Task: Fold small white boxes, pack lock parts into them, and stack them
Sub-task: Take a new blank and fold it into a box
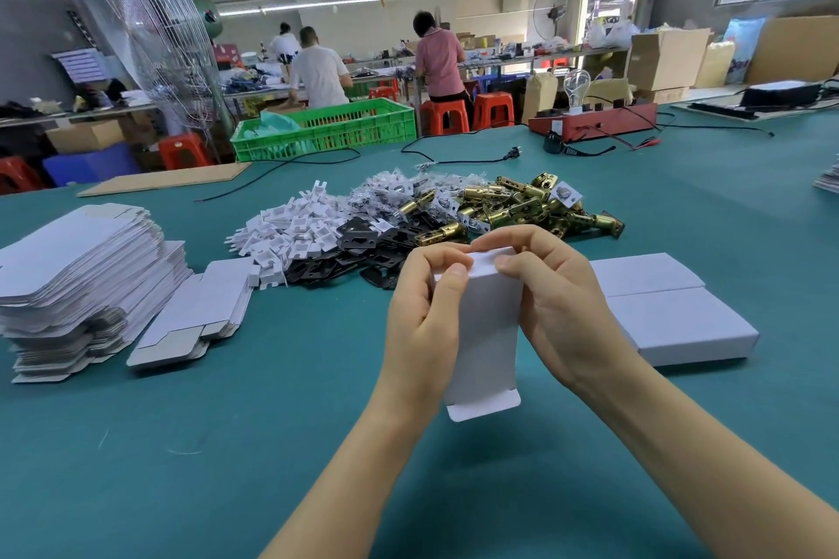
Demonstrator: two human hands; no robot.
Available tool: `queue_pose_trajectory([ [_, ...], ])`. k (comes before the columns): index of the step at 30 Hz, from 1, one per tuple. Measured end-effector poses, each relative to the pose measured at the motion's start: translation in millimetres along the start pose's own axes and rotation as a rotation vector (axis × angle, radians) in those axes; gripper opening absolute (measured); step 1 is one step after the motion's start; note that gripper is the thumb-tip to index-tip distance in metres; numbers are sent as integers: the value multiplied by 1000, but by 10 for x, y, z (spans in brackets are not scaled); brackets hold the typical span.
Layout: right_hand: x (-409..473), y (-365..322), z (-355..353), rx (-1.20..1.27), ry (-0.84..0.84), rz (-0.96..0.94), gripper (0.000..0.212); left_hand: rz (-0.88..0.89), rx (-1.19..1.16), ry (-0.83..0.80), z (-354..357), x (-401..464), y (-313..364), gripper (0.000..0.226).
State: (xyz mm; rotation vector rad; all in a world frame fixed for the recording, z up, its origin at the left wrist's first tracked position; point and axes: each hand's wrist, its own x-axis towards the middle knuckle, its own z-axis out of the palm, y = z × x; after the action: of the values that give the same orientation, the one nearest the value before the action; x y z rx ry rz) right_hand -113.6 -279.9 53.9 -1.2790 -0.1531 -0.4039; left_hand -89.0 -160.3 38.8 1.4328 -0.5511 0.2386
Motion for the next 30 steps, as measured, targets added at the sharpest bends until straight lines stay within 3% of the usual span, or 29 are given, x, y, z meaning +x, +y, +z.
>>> queue_pose_trajectory([
  [5,-23,-31,35,-18,7,-31,17,41,30,-8,-5,-8,57,15],
  [9,-11,-79,3,55,-4,-52,16,57,105,-90,-36,-35,91,30],
  [16,-8,-12,42,-78,57,-96,22,354,341,-7,-98,-23,31,34],
  [19,39,4,2,-212,29,123,54,680,539,-49,-105,-3,-67,43],
  [22,74,27,-80,-71,-175,482,49,816,672,-172,-125,18,-208,50],
  [26,151,187,-194,66,-58,509,29,782,910,-244,-185,-53,-440,48],
  [28,185,252,-244,85,-9,455,30,642,977,-219,-185,-113,-518,64],
  [30,202,313,-267,75,2,415,27,444,870,-97,-184,-120,-534,74],
])
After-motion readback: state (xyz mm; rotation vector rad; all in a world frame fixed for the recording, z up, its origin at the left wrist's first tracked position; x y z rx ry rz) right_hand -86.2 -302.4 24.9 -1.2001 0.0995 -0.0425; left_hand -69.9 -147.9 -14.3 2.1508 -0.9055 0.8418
